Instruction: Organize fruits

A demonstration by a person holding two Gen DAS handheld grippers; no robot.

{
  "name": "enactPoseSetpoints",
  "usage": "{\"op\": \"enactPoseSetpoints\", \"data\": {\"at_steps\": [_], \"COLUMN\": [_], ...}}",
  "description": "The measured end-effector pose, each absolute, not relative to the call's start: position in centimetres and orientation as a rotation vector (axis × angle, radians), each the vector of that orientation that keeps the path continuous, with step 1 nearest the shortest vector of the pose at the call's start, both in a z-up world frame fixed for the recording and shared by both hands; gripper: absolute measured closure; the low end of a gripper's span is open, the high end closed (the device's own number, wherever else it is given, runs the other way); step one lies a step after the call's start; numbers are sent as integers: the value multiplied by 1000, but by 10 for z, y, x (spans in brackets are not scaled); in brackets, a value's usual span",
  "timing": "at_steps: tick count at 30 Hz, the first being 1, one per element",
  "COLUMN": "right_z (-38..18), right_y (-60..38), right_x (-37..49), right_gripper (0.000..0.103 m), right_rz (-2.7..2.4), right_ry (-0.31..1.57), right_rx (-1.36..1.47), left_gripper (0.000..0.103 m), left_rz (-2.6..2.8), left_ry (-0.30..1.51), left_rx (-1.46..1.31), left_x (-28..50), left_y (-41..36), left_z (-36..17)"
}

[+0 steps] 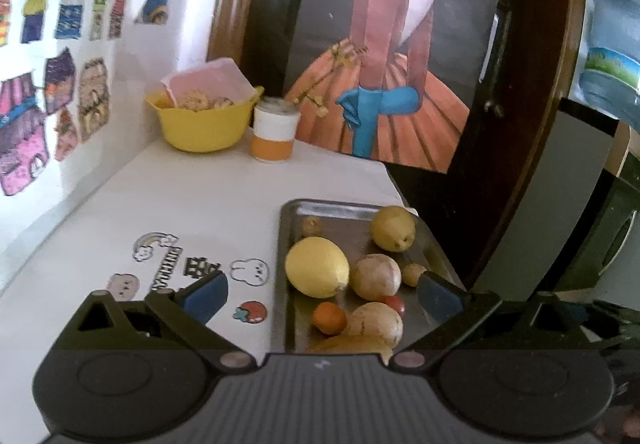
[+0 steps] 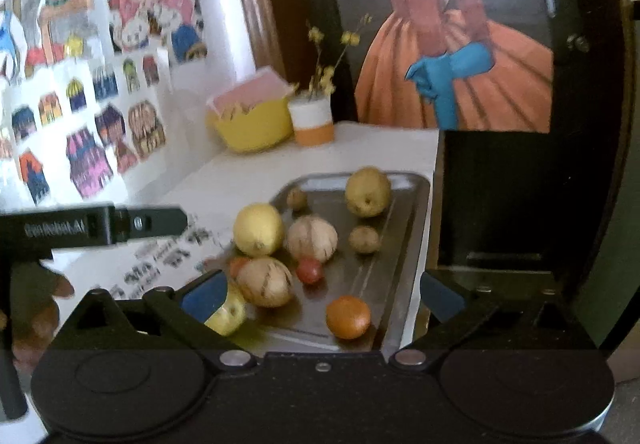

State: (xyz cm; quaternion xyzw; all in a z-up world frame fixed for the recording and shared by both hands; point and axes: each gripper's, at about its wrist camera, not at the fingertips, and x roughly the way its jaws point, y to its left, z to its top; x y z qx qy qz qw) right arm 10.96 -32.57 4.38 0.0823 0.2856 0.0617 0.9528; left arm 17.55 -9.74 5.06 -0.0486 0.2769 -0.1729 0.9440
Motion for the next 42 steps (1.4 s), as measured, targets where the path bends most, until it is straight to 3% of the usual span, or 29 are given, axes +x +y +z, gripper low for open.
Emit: {"op": "enactPoseSetpoints", "data": {"at_steps": [17, 42], "right_z": [69, 49], "right_y": [-295, -240], "right_x": [52, -26], "right_gripper": [1, 1], "right_rz": [60, -24], "right_ry": [451, 305], "right_rx": [141, -4], "left_gripper": [1, 0], "left_rz": [-299, -172], "left_ry": [493, 414], "left_rx": [-42, -79], "left_x": [119, 33], "left_y": [-66, -18], "left_z": [62, 39]}}
